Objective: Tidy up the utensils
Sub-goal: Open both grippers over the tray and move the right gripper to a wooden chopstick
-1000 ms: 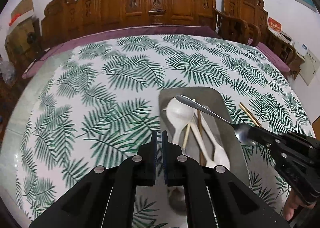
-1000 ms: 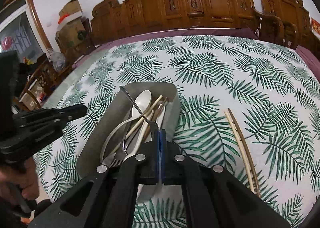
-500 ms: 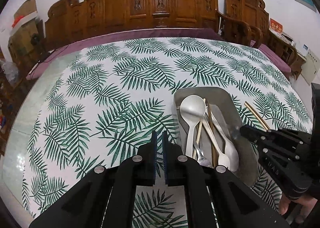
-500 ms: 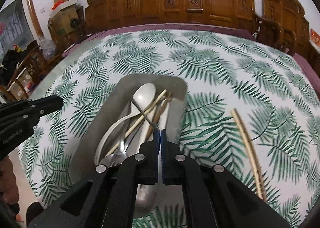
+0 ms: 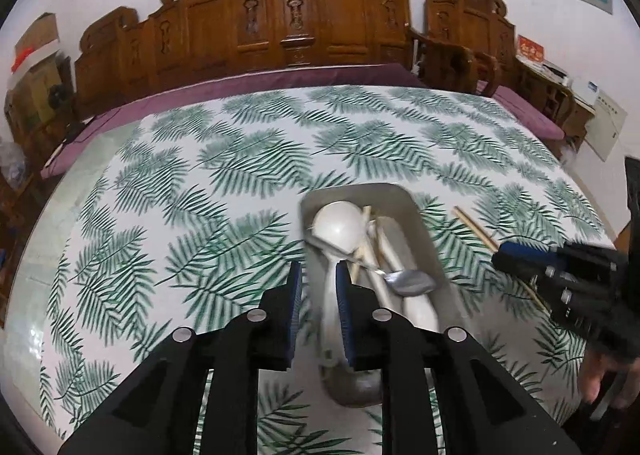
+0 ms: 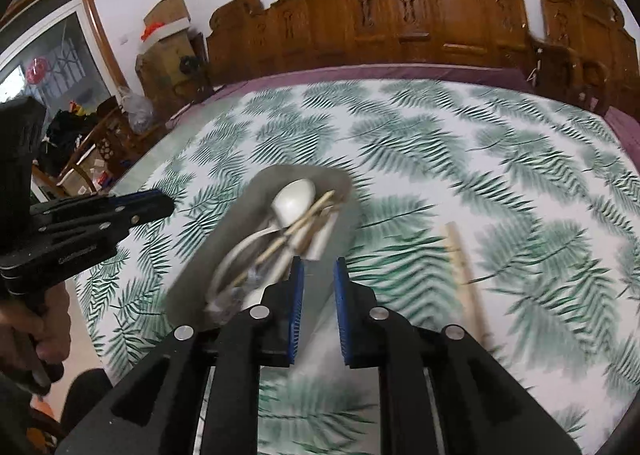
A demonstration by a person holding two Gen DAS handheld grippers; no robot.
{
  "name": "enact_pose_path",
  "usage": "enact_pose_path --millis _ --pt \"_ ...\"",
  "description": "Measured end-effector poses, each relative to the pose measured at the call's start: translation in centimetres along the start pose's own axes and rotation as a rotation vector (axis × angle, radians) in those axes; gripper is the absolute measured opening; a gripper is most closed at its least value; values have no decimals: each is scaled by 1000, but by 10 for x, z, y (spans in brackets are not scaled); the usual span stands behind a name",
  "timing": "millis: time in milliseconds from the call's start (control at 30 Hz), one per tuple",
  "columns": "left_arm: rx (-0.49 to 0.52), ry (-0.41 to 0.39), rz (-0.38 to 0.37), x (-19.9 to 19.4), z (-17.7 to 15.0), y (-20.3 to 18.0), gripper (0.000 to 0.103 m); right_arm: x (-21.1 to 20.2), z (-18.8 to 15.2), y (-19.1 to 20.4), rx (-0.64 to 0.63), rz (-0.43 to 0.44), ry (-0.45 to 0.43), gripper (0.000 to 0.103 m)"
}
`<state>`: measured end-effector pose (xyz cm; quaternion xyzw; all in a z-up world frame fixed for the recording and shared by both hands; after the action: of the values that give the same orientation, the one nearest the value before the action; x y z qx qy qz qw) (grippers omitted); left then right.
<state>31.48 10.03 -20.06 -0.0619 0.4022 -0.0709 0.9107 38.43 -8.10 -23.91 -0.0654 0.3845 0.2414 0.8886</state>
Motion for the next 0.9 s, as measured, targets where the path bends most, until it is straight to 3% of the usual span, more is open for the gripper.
enact_pose_path --millis 300,567,733,900 --pt "68 -7 -71 10 1 -58 23 16 -20 -78 -30 -92 54 24" --pt "90 10 -120 26 -6 -93 25 42 -47 -90 -78 -122 121 23" --pt "90 28 -133 36 -11 -104 25 50 -55 -99 -88 -144 155 13" --pt "91 42 -137 44 -13 -112 25 54 -60 -99 -129 -167 172 11"
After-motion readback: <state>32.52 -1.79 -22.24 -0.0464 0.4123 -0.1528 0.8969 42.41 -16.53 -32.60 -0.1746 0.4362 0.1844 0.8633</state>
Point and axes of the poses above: each gripper's, at about its wrist camera, not at the fingertips, and x roughly the way its jaws point, y to its left, z to its top, the point moved 5 cm from there along x, roughly the way its jaws point, and after that the axes turned 15 degrees about -z, right-handed, at the moved point
